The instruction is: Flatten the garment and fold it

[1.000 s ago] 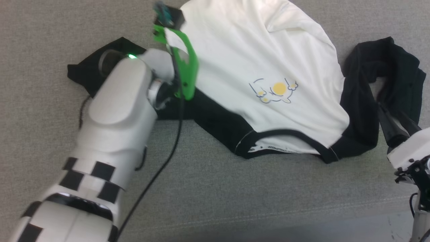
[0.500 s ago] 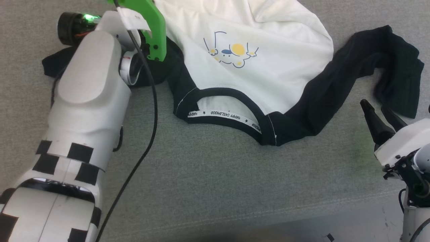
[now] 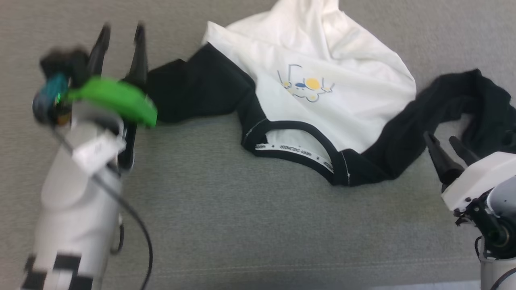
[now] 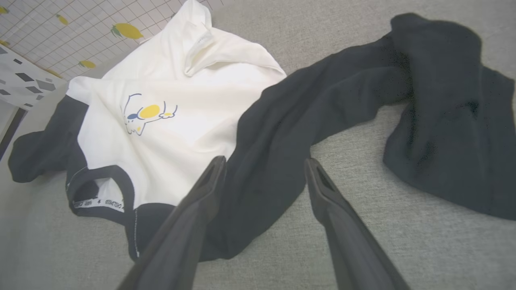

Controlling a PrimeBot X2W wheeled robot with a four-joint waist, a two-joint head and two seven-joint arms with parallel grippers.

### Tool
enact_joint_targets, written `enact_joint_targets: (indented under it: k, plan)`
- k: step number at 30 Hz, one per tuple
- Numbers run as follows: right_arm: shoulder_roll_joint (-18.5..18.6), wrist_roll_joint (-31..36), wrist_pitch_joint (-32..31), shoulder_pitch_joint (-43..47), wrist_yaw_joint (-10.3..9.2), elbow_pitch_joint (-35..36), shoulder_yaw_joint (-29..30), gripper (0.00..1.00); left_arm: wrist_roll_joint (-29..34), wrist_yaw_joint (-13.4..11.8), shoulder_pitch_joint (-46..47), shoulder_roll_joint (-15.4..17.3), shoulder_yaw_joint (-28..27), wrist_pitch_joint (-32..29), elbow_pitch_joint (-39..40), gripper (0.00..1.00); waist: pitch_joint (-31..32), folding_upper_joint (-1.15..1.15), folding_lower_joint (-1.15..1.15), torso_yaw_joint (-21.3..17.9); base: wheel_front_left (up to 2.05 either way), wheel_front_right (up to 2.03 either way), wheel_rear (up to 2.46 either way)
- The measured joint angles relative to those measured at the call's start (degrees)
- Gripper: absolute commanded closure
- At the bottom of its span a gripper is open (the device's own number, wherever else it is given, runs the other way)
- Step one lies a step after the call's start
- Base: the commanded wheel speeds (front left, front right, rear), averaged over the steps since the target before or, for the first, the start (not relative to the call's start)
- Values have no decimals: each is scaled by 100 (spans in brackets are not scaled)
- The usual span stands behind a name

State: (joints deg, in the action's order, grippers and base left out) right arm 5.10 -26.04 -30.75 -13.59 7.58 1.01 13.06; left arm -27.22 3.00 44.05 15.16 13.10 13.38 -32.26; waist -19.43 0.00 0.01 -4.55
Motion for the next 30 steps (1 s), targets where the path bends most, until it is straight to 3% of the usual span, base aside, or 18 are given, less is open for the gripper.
enact_joint_targets:
  k: [6, 12, 20, 30]
  plan:
    - [133, 140, -49, 24, 0, -10, -505, 0, 43, -480, -1937, 97, -619, 135, 1427, 0, 433, 0, 0, 337, 0, 0, 0]
    - [265, 297, -200, -57, 0, -114, -1470, 0, 48, -712, -3228, -220, -994, 142, 2341, 0, 692, 0, -1, 660, 0, 0, 0]
    - [256, 1076, -616, -904, 0, -1101, -3161, 0, 125, -727, -3546, -495, -1006, 142, 2694, 0, 673, 0, -1, 908, 0, 0, 0]
    - [45, 1957, -655, -1884, -1, -2774, -3829, 0, 246, -621, -3477, -631, -899, 142, 2686, 0, 341, 0, -1, 1094, 0, 0, 0]
